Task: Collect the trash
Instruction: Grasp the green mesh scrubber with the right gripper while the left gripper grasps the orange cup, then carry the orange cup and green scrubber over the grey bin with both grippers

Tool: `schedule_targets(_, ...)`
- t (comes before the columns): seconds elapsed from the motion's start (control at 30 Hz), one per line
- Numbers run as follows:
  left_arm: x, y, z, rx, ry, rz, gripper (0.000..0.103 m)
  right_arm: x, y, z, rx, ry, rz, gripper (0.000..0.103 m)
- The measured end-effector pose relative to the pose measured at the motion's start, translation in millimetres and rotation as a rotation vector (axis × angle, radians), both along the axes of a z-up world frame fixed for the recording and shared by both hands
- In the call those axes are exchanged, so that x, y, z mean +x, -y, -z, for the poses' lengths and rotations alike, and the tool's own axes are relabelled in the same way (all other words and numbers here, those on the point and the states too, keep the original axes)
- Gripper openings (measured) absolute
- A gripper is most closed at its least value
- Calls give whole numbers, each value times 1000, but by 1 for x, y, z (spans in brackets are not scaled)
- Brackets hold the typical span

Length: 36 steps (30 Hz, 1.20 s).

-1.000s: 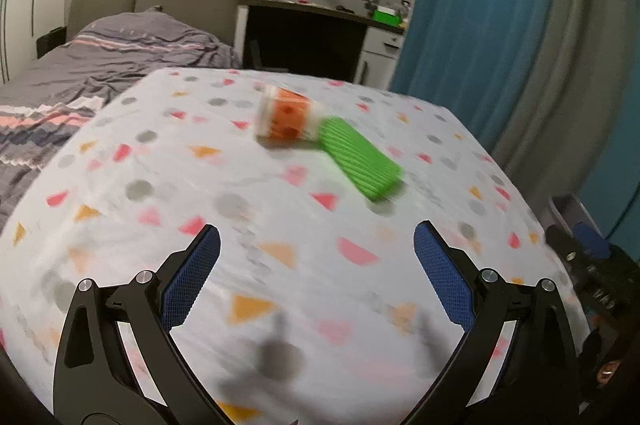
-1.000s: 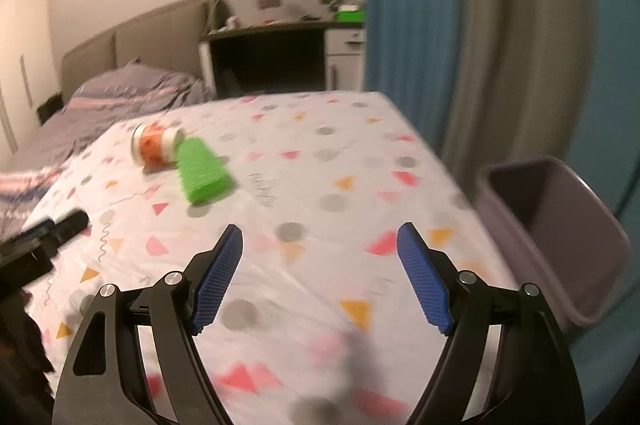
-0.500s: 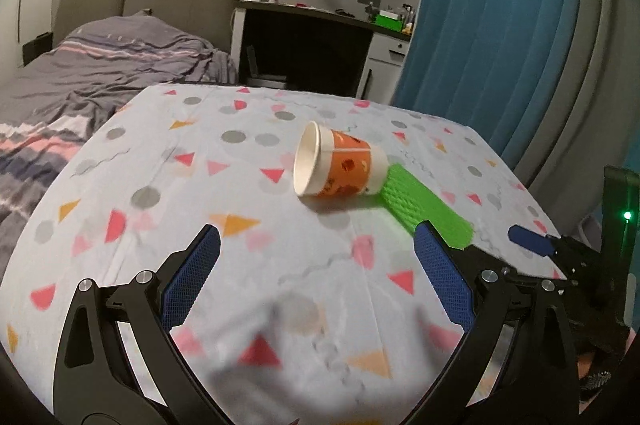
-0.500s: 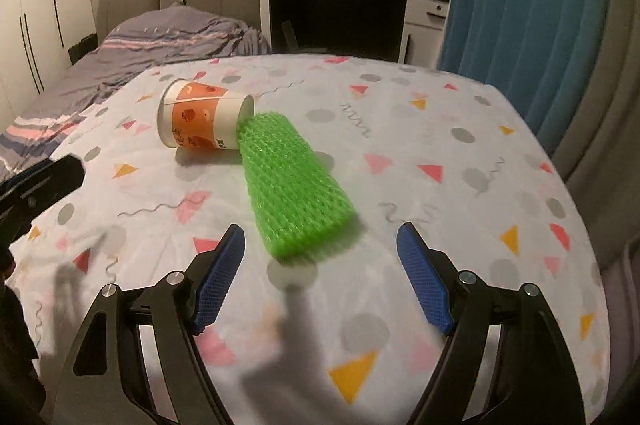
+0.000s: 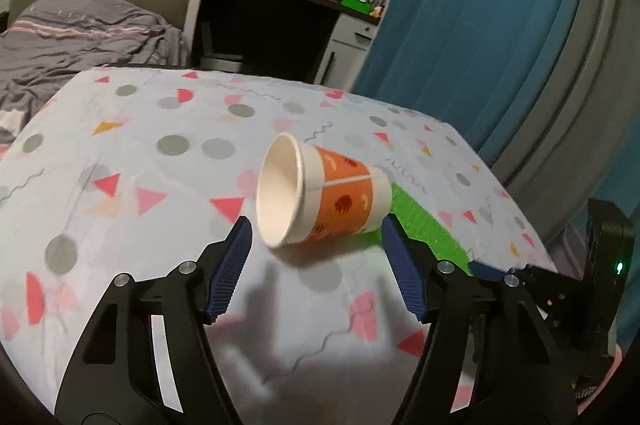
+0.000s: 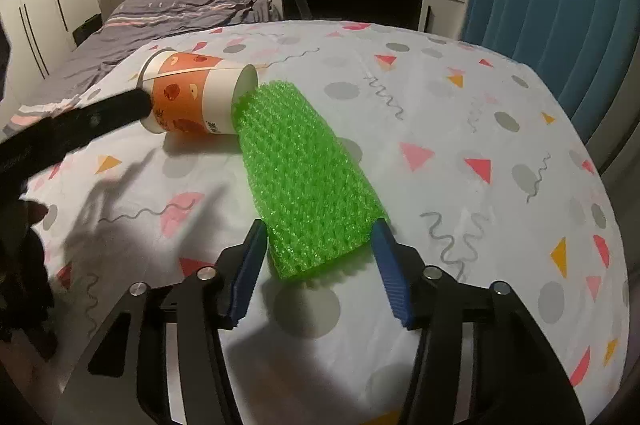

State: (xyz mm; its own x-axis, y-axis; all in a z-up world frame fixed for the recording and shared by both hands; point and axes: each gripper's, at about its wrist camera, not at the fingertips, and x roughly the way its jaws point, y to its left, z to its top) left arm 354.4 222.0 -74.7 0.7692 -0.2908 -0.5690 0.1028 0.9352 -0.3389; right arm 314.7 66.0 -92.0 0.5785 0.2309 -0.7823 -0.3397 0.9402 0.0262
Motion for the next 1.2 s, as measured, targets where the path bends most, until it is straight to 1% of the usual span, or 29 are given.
schedule_targets(0.03,3,1,0,5,0,11,62,0,1,0,9,-6,-3,49)
schedule_targets(0.17,13,5,5,-16,-35,67,37,-1,2,0,28,-15,-9,43)
schedule_targets(0.2,13,5,6,-21,-34,77,31,-1,2,0,31,-16,-8,41)
schedule_targets(0.23,13,6,6,-25,-32,85,28,0,3,0,34,-17,-8,38)
schedule_targets(0.27,13,6,6,-32,-34,94,21,0,4,0,39,-19,-9,35)
schedule_targets(0.3,12,7,7,-36,-38,100,18,0,5,-1,44,-20,-8,34)
schedule_targets(0.33,11,8,8,-47,-39,104,17,0,6,-1,51,-21,-8,31)
schedule_targets(0.4,9,9,9,-72,-38,113,12,1,8,-2,63,-24,-9,26)
schedule_targets(0.43,7,10,9,-76,-36,112,11,0,10,-2,68,-22,-9,22)
schedule_targets(0.47,4,12,9,-77,-33,107,7,0,10,-2,69,-20,-10,21)
schedule_targets(0.5,1,12,8,-82,-31,104,2,-3,11,-3,69,-17,-13,20)
schedule_targets(0.67,-18,13,-2,-94,-15,48,2,-12,22,-10,77,1,2,19)
schedule_targets(0.8,-39,21,-19,-60,2,17,2,-28,38,-25,97,27,16,19)
schedule_targets(0.87,-48,29,-26,-43,8,16,2,-40,49,-33,107,42,19,19)
schedule_targets(1.03,-84,63,-49,30,48,28,2,-79,82,-57,127,78,35,19)
schedule_targets(1.2,-117,103,-71,68,97,65,2,-126,124,-75,149,110,70,19)
